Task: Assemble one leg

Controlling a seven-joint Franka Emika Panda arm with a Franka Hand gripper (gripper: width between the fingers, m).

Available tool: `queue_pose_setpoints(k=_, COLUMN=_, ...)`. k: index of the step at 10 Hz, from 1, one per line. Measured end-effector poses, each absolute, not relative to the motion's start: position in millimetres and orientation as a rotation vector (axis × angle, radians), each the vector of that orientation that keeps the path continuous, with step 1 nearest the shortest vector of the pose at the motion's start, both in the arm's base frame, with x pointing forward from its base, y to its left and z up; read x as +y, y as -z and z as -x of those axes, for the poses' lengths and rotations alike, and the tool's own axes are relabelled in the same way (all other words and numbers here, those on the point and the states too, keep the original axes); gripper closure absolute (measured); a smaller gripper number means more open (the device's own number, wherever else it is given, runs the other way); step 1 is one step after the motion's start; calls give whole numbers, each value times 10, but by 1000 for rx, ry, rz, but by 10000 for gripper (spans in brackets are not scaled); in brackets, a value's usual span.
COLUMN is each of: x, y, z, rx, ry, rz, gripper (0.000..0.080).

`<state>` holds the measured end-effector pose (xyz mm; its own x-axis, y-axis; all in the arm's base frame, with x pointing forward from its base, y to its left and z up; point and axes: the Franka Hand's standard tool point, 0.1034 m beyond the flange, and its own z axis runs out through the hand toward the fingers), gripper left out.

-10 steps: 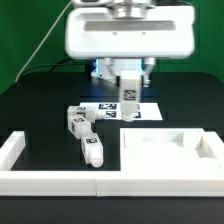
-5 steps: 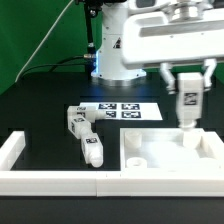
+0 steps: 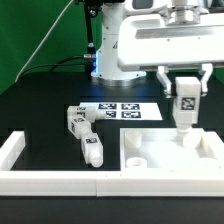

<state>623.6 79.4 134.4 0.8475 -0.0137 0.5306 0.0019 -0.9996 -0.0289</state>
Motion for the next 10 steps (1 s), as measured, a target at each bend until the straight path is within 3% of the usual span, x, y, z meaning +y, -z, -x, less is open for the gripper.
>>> queue_pose_setpoints(k=6, x=864, y=-1287, z=-6298, rx=-6, ry=866, rz=2990, gripper=514)
queue_pose_setpoints(k=10, x=1078, y=-991, z=-6250, rx=-56, ry=845, rz=2999, gripper=514)
